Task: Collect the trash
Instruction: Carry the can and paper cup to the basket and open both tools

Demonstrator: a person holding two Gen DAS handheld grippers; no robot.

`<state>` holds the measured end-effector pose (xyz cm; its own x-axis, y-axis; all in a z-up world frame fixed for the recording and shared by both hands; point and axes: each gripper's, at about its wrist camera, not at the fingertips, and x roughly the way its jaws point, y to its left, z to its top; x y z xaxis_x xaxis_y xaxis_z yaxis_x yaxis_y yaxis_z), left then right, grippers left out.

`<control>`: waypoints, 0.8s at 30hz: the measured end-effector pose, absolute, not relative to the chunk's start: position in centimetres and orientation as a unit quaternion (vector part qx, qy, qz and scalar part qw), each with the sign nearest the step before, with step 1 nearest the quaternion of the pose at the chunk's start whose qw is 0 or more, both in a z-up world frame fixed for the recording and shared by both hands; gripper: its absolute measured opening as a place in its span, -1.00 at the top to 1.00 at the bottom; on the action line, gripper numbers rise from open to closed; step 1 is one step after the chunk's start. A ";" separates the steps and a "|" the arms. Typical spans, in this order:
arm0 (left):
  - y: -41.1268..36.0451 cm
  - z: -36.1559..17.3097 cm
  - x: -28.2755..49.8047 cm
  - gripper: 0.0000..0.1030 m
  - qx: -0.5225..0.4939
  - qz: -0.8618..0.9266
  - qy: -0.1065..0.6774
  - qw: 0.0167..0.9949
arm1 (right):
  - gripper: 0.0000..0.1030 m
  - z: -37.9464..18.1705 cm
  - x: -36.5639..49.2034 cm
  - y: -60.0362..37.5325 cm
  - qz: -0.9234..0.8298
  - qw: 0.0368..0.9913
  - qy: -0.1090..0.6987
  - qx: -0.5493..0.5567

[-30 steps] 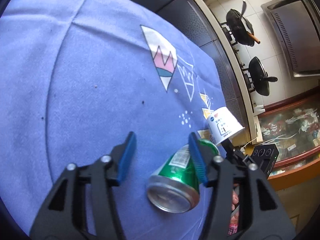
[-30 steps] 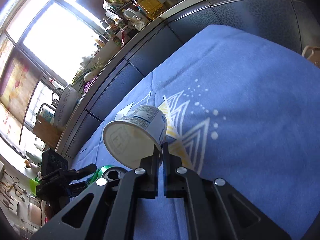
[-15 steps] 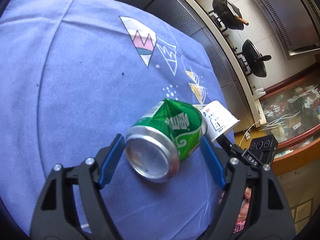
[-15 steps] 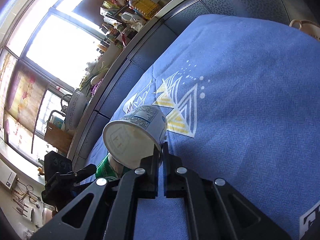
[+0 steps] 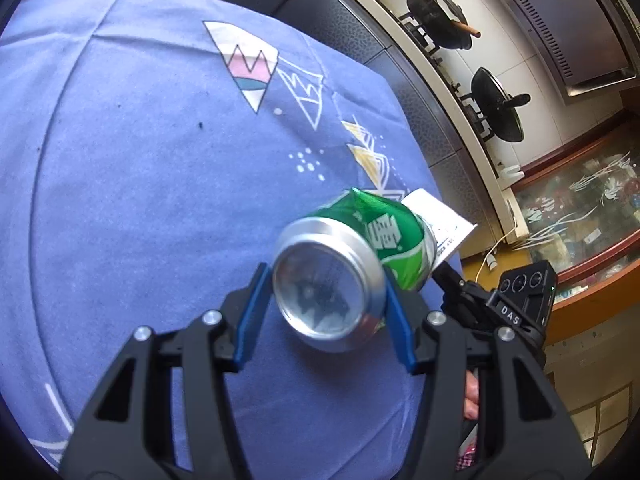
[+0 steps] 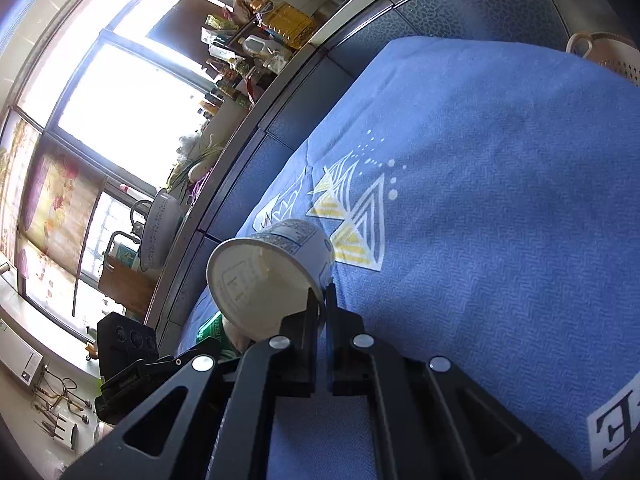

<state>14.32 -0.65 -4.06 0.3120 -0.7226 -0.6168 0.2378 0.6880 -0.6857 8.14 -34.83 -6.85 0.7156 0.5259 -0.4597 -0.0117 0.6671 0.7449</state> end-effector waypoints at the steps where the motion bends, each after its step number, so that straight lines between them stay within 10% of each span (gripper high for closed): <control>1: -0.9 -3.8 14.3 -0.01 -0.245 -0.314 0.497 0.771 | 0.93 -6.8 7.9 -35.2 0.157 0.847 0.338 0.379; 24: -35.0 0.1 20.2 -0.01 -0.130 -0.438 0.542 0.705 | 0.93 -9.1 -1.3 -62.7 -0.035 0.840 0.205 0.502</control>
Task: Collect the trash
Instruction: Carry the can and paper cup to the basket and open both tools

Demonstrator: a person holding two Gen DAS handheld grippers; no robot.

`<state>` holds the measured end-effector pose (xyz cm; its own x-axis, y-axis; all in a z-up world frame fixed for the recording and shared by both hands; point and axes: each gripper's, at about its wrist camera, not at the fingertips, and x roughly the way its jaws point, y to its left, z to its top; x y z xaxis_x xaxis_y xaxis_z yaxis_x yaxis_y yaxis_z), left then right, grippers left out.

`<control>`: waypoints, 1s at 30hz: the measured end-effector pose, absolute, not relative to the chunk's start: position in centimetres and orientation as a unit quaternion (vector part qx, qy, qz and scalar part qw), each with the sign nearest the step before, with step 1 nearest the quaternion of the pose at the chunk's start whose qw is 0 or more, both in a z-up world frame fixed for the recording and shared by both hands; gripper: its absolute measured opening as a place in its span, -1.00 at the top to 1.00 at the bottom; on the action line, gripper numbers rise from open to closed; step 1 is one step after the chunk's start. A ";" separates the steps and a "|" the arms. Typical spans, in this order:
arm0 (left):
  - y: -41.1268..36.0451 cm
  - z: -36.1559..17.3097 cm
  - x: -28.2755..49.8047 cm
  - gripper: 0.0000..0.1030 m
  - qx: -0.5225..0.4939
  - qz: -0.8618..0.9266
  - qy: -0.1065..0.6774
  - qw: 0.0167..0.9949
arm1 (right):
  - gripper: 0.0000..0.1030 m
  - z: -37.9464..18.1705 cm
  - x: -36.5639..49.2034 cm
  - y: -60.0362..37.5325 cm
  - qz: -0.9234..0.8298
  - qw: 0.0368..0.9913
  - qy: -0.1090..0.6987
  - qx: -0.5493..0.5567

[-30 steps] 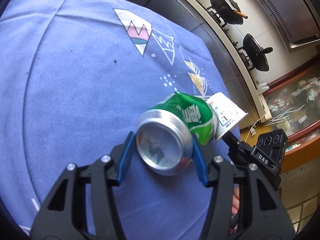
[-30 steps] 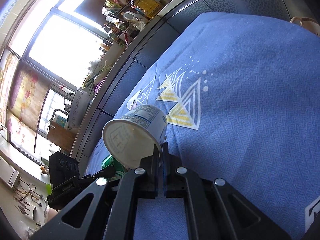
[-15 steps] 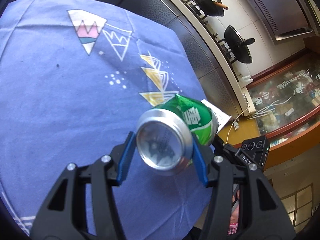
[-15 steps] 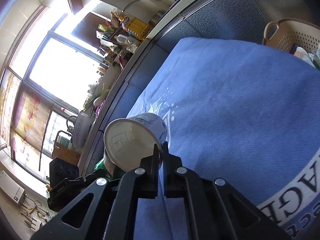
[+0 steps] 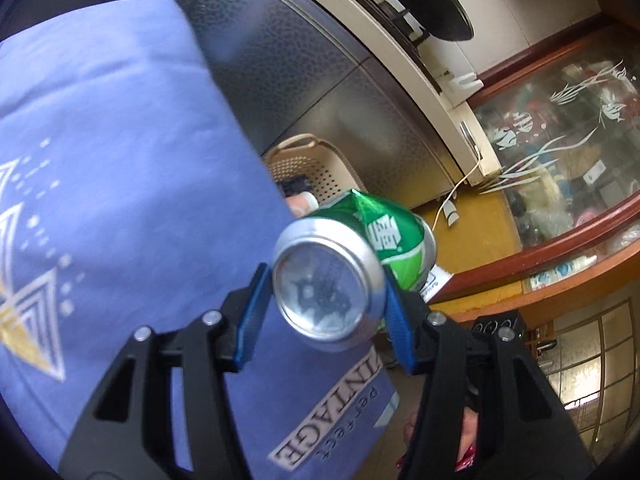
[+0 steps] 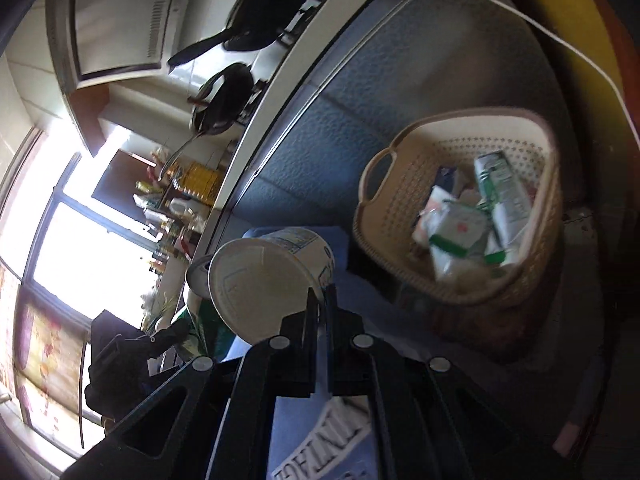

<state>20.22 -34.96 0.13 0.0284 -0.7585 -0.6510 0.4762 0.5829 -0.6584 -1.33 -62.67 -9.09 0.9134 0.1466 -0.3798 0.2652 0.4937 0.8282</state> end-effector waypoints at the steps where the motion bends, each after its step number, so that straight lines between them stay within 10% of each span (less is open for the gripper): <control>1: -36.8 0.1 20.6 -0.01 -0.122 -0.439 0.544 0.704 | 0.93 -9.5 -1.5 -64.1 -0.046 0.837 0.202 0.506; 14: -52.7 -3.3 23.9 -0.24 -0.039 -0.392 0.549 0.737 | 0.88 -13.3 4.2 -73.2 -0.114 0.828 0.258 0.485; 22: -52.1 -3.3 23.4 -0.24 -0.020 -0.394 0.534 0.748 | 0.05 -15.0 3.0 -73.1 -0.141 0.821 0.256 0.491; 30: -49.0 -0.9 19.8 -0.24 0.020 -0.399 0.481 0.780 | 0.05 -14.5 -1.8 -72.1 -0.139 0.809 0.225 0.526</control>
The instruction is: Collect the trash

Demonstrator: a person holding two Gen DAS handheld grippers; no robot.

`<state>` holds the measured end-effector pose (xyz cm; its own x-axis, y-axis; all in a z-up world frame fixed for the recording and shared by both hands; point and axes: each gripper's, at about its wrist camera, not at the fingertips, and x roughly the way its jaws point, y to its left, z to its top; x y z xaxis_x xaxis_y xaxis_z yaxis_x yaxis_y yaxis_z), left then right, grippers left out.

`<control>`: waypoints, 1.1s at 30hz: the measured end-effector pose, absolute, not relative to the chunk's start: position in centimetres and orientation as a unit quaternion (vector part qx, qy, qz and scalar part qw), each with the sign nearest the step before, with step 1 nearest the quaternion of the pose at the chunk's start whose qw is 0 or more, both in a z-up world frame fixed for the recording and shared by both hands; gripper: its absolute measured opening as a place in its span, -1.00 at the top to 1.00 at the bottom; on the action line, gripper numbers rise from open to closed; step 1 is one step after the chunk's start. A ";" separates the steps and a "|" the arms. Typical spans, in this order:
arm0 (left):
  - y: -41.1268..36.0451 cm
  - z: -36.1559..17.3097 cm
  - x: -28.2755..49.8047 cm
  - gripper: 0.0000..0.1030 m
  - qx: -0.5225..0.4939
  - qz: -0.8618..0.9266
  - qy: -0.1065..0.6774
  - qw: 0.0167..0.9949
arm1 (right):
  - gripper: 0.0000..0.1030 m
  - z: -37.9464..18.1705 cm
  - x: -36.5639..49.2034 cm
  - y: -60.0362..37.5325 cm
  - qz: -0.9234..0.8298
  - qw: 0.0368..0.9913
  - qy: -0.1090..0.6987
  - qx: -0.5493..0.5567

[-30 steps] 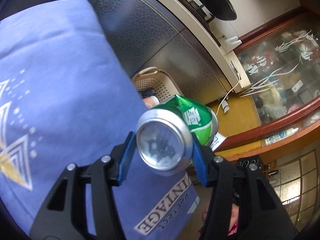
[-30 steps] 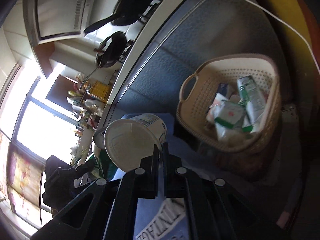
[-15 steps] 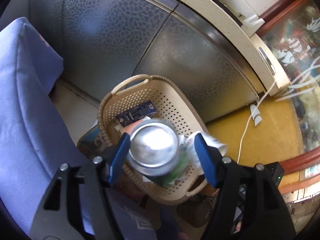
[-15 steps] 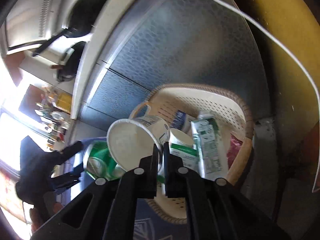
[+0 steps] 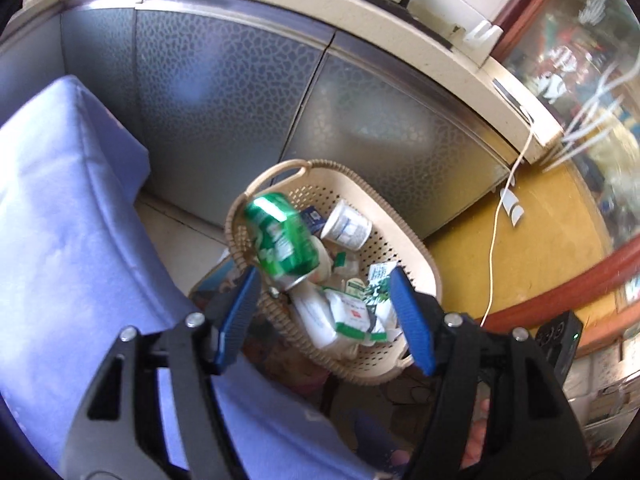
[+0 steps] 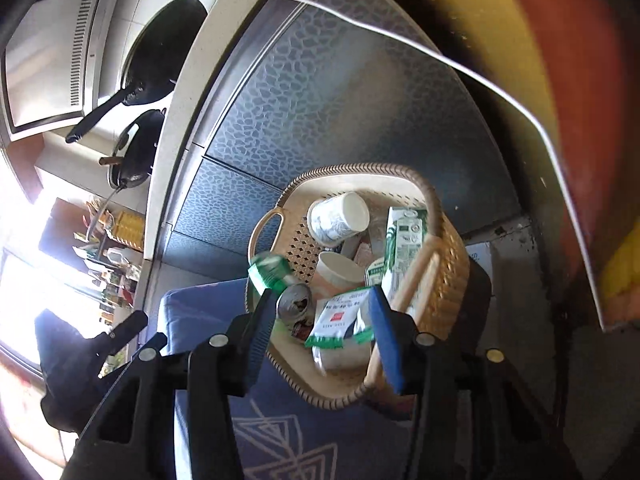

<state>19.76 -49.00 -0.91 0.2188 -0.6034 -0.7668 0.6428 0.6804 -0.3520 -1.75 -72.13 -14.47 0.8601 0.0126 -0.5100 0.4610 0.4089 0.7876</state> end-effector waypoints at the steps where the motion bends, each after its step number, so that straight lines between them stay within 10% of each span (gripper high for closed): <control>1: -48.4 -0.6 19.2 -0.24 0.027 -0.399 0.474 0.784 | 0.05 -14.3 -2.3 -71.9 -0.137 0.807 0.223 0.529; 33: -23.2 3.5 4.2 -0.66 0.073 -0.330 0.331 0.881 | 0.02 -4.9 -8.3 -49.4 -0.104 0.872 0.264 0.399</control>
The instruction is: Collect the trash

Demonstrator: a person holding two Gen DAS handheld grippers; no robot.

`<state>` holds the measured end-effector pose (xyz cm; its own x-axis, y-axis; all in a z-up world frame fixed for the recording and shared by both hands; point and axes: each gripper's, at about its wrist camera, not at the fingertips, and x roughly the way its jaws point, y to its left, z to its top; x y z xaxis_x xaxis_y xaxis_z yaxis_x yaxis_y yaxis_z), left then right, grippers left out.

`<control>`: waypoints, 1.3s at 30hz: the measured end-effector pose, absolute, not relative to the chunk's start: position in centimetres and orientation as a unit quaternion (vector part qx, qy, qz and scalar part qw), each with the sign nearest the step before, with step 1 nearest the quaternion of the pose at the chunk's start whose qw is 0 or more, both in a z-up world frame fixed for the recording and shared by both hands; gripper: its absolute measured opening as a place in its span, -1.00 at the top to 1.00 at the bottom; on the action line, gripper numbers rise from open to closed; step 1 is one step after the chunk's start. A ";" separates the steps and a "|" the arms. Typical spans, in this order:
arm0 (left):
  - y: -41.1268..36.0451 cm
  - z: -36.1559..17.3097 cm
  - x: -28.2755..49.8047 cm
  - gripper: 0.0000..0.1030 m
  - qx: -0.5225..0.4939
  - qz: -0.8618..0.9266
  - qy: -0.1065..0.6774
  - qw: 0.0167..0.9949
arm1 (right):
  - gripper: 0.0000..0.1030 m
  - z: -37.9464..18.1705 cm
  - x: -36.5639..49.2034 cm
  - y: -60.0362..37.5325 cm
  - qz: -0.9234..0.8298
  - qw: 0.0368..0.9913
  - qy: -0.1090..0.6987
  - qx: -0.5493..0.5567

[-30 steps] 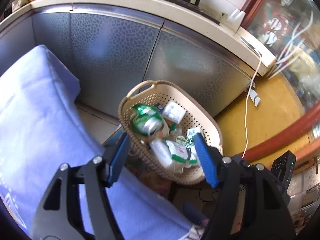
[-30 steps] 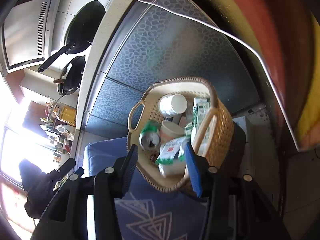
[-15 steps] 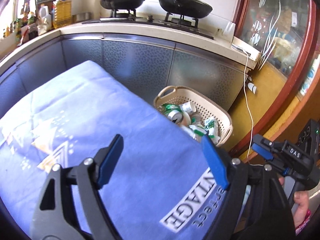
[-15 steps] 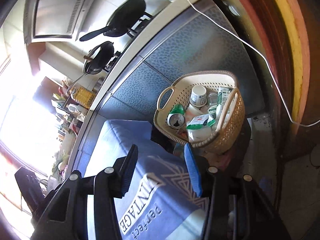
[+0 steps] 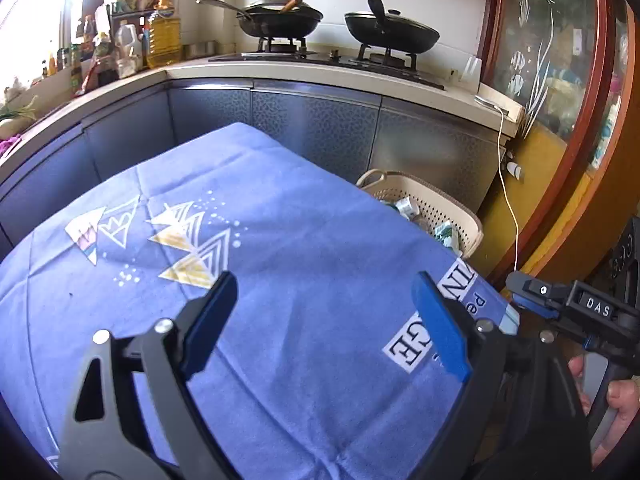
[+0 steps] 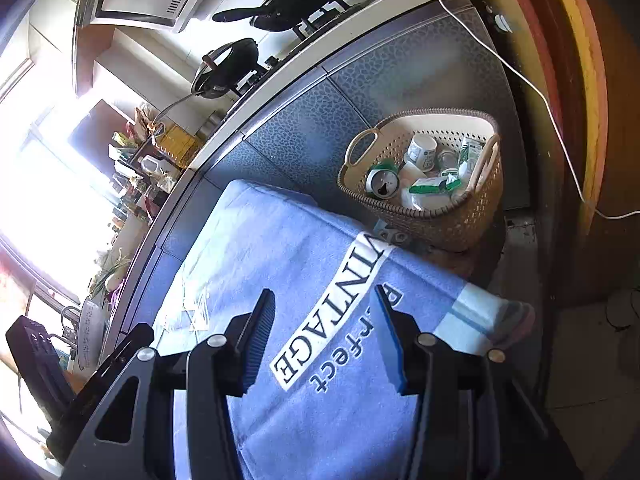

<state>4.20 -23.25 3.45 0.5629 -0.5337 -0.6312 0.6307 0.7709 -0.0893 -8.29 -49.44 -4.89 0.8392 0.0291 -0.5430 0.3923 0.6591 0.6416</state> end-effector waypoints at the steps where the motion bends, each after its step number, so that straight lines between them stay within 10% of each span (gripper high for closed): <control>1: -22.9 3.4 4.1 -0.68 0.074 -0.328 0.331 0.882 | 0.02 -4.7 -8.3 -48.8 -0.104 0.873 0.265 0.396; 32: -15.5 3.5 2.7 -0.89 0.076 -0.279 0.320 0.902 | -0.24 -0.8 -5.9 -40.2 -0.131 0.898 0.270 0.321; 39: -15.2 4.4 1.9 -0.89 0.060 -0.286 0.286 0.913 | -0.61 -0.6 -6.7 -40.6 -0.200 0.896 0.253 0.306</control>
<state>1.88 -15.20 4.35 0.6733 -0.4872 -0.5561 0.5563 0.8293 -0.0531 -6.66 -40.58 -0.65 0.7927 -0.2029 -0.5749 0.5125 0.7325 0.4481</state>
